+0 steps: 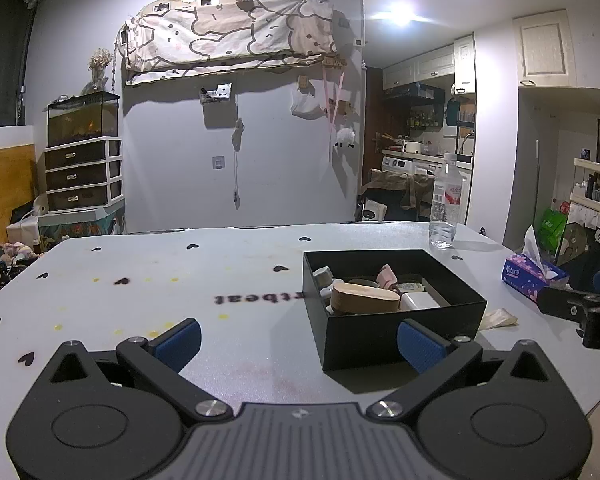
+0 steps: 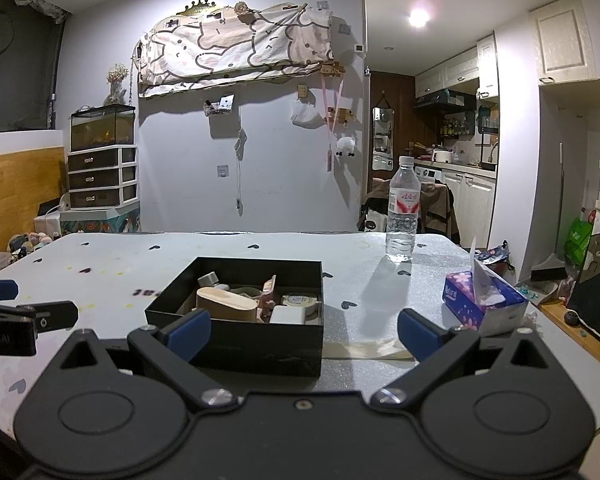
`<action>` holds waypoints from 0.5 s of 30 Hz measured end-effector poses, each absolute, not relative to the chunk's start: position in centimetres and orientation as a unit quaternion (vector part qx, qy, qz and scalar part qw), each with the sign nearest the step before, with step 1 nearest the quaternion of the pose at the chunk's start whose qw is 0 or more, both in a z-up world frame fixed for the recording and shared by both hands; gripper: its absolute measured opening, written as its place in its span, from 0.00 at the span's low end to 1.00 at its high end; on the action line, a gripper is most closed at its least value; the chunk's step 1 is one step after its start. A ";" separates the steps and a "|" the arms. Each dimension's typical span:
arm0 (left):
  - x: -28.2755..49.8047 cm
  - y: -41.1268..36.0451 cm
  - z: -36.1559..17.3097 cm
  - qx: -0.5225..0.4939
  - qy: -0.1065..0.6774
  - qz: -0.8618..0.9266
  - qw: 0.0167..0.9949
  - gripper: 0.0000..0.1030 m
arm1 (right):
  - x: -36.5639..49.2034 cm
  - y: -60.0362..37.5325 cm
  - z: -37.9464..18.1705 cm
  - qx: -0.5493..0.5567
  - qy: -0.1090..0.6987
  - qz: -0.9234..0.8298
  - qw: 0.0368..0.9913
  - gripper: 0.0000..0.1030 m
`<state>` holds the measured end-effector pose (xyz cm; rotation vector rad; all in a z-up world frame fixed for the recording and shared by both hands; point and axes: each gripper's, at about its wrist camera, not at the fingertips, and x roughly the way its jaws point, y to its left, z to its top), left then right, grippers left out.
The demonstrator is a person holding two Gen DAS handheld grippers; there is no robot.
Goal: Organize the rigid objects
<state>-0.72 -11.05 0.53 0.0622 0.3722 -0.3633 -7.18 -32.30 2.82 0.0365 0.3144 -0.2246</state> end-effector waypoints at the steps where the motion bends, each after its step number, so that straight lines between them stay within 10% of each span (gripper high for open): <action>1: -0.7 -11.1 0.5 0.031 0.184 -0.180 0.966 1.00 | -7.2 -32.3 2.8 0.018 0.156 -0.111 0.981 0.98; 15: -0.8 -11.1 0.6 0.031 0.183 -0.181 0.966 1.00 | -7.2 -32.0 2.9 0.017 0.155 -0.111 0.982 0.98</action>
